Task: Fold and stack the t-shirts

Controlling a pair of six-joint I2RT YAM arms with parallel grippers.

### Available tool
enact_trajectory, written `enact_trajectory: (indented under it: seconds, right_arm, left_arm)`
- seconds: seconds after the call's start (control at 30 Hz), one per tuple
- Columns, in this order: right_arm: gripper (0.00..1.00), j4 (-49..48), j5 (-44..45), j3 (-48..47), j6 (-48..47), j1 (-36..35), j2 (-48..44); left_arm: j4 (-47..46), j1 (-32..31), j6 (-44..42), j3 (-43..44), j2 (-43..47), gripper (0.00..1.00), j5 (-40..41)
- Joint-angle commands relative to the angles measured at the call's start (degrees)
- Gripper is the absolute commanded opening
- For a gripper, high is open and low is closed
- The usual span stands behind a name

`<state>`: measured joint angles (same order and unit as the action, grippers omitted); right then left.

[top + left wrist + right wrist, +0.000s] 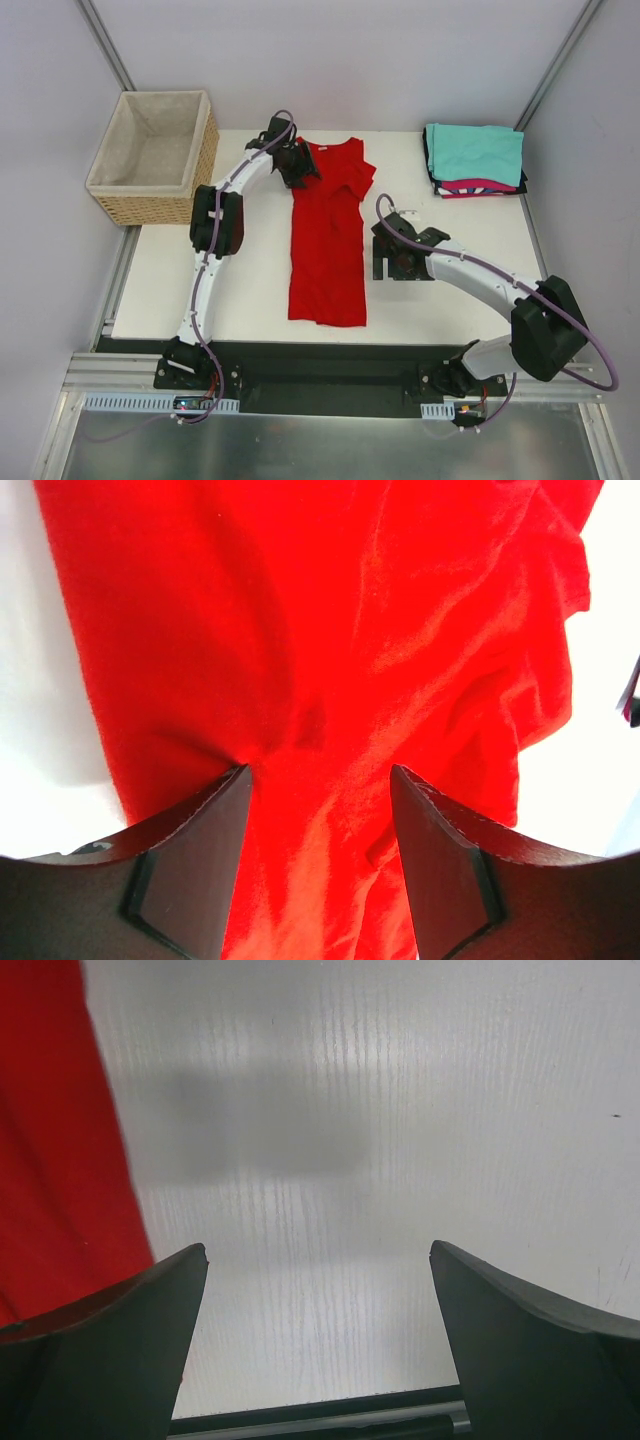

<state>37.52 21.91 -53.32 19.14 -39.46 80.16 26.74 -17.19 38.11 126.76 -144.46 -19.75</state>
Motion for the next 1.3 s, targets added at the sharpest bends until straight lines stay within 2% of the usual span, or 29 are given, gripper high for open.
enact_trajectory:
  seconds: [0.0,0.17,0.33,0.43,0.47,0.53,0.57,0.73,0.87,1.07,1.27]
  right_arm:
    - [0.98,-0.3,-0.4,-1.3,-0.6,0.4,1.2]
    - [0.98,-0.5,0.1,-1.7,-0.3,0.4,0.5]
    - [0.98,-1.7,1.3,-1.5,-0.3,0.4,-0.1]
    - [0.98,-4.4,-1.4,0.5,-0.8,0.4,-2.5]
    - [0.98,-5.6,-2.6,1.6,-0.9,0.4,-5.3]
    - [0.98,-9.1,-5.0,5.3,-1.1,0.4,-8.9]
    - [0.98,-9.7,-5.6,6.4,-1.3,0.4,-11.8]
    - [0.98,-12.0,-10.1,14.3,-0.5,0.0,-19.5]
    - [0.97,-14.0,-8.6,18.9,0.9,-5.7,-26.2]
    - [0.96,-13.9,-3.6,23.2,7.0,-14.0,-30.6]
    - [0.96,-14.8,-1.9,24.8,11.1,-18.5,-29.8]
  left_arm:
    - [1.8,0.9,-2.6,4.3,-1.8,0.58,-1.8]
    - [1.8,0.0,-4.4,1.7,3.5,0.58,-5.2]
    - [1.9,-3.1,-5.2,-9.0,19.1,0.57,-3.0]
    - [1.9,-4.3,-3.1,-22.2,30.5,0.57,-1.8]
    - [1.8,-4.7,-3.0,-29.8,33.4,0.58,-1.2]
    - [2.0,-6.6,-4.1,-37.3,42.4,0.58,2.5]
    - [2.0,-7.2,-4.4,-44.6,48.4,0.58,3.6]
    - [1.9,-11.3,-1.8,-68.7,64.6,0.58,7.1]
    - [1.9,-13.5,1.4,-80.0,76.9,0.58,9.4]
    - [-2.3,-15.5,5.1,-92.6,88.3,0.6,8.9]
    - [-9.1,-15.5,8.4,-101.7,92.4,0.6,6.4]
